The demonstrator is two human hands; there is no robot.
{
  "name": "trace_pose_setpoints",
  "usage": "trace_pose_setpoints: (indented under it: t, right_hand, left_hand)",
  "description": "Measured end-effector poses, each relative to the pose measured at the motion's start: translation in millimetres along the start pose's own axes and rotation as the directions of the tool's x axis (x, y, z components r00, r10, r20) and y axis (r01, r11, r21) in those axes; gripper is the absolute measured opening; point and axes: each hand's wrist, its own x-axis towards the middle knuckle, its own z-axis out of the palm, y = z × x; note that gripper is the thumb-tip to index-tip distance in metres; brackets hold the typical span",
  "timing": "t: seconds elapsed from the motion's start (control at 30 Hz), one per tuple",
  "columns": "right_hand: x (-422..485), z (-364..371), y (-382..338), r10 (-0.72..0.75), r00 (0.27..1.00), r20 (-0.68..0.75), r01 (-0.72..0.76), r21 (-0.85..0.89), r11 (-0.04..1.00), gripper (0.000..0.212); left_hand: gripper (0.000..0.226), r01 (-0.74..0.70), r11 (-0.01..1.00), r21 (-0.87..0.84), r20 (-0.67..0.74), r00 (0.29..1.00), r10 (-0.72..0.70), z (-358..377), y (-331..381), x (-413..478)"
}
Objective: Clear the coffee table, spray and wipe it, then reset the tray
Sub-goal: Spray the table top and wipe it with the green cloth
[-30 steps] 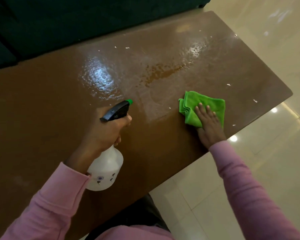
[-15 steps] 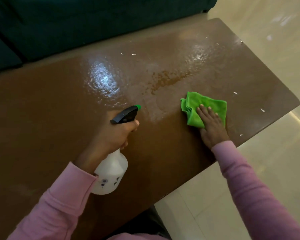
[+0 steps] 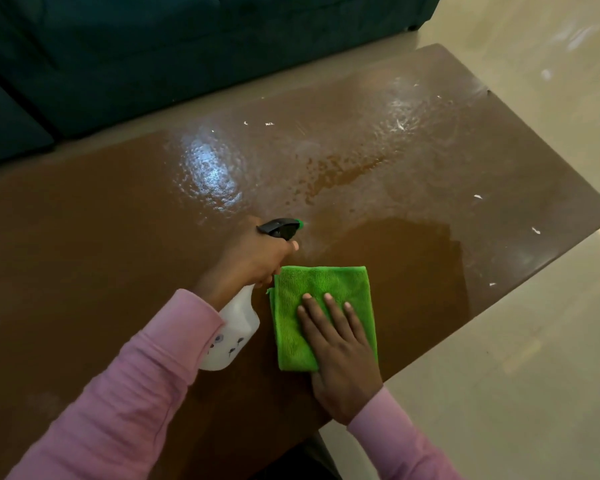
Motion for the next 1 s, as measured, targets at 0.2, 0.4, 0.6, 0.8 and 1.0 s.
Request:
trace_pose_setpoints:
  t: [0.2,0.4,0.6,0.8,1.0]
  right_hand:
    - [38.5,-8.1,39.5,0.164,0.986,-0.039,-0.163,0.033,0.986,0.083]
    - [123.8,-38.9,65.8,0.283,0.959,0.032,-0.284,0.074,0.956,0.082]
    - [95.9,-21.4,13.2,-0.174,0.984,0.047,0.167,0.122,0.978,0.079]
    - [128.9,-44.4,119.0,0.202,0.979,0.022,-0.203,0.06,0.977,0.076]
    - [182.4,-39.9,41.9,0.078,0.995,0.065,-0.078,-0.001,0.997,0.071]
  left_hand:
    - [0.034,-0.102,0.993,-0.058,-0.091,0.991,0.097,-11.9,-6.8,-4.7]
    - [0.027,-0.299,0.953,-0.044,-0.241,0.929,0.28,-19.2,-17.4,-27.6]
    - [0.032,-0.367,0.927,-0.079,-0.319,0.89,0.326,-22.2,-23.7,-29.8]
    - [0.026,-0.349,0.926,-0.143,-0.333,0.898,0.287,-34.0,-31.7,-37.4]
    - [0.027,-0.331,0.919,-0.213,-0.343,0.906,0.246,-44.6,-45.9,-42.6]
